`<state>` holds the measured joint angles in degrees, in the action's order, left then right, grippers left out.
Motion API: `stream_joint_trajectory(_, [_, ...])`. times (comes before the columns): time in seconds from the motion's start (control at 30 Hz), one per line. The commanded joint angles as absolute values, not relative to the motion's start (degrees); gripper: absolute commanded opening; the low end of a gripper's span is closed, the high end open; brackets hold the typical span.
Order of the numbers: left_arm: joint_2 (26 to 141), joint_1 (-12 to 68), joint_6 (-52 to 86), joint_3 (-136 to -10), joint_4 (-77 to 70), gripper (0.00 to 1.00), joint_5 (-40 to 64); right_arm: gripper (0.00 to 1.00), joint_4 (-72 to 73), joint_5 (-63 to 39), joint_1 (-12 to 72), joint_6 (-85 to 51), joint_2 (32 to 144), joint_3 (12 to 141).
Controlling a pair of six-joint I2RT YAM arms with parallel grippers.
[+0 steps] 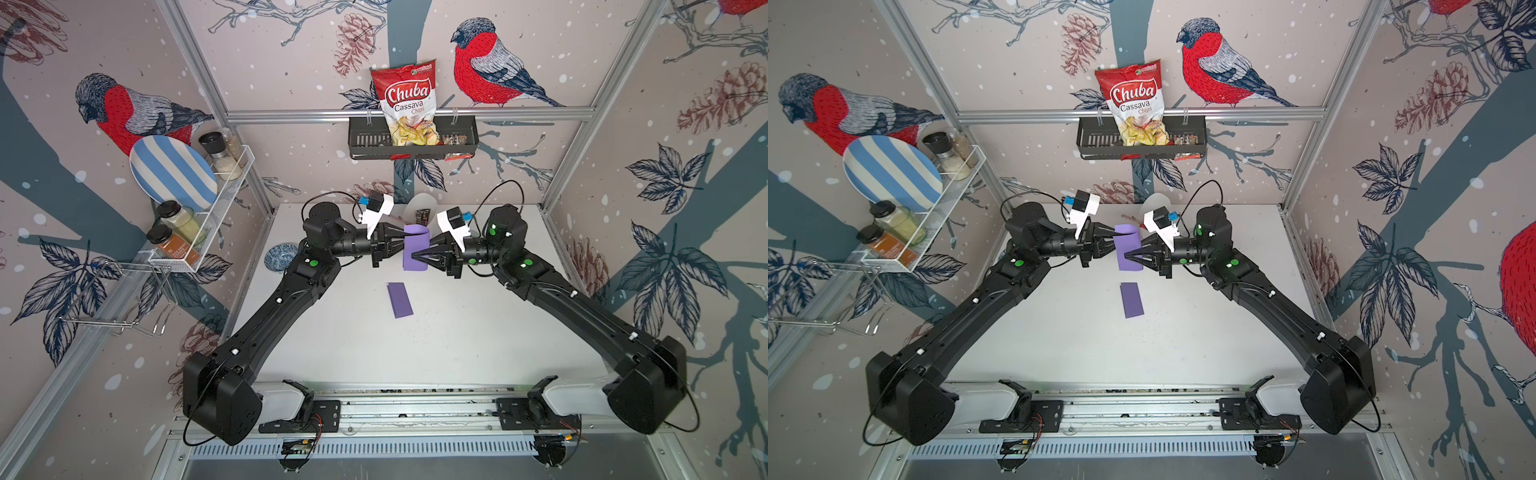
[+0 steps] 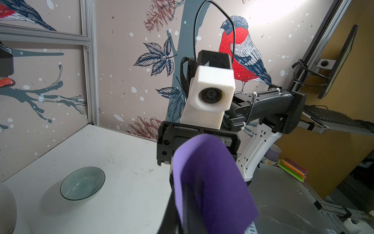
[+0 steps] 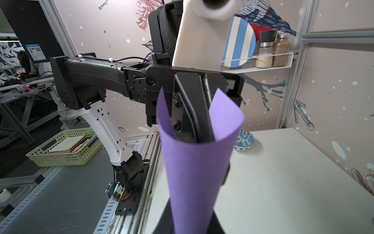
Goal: Fold the square paper along the opposite sides
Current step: Fold the paper.
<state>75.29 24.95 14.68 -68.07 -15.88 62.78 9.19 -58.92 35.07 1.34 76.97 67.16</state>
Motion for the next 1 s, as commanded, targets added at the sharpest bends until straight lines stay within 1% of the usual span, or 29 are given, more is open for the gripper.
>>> stream_joint_trajectory(0.0, [75.21,24.80,14.69,-68.20,-17.31,0.00,63.28,0.17,11.25,-59.93,35.16,1.14,77.17,67.25])
stream_joint_trajectory(0.97, [75.15,24.80,14.62,-68.05,-17.21,0.00,63.28,0.16,12.01,-59.76,35.33,1.01,77.40,67.50])
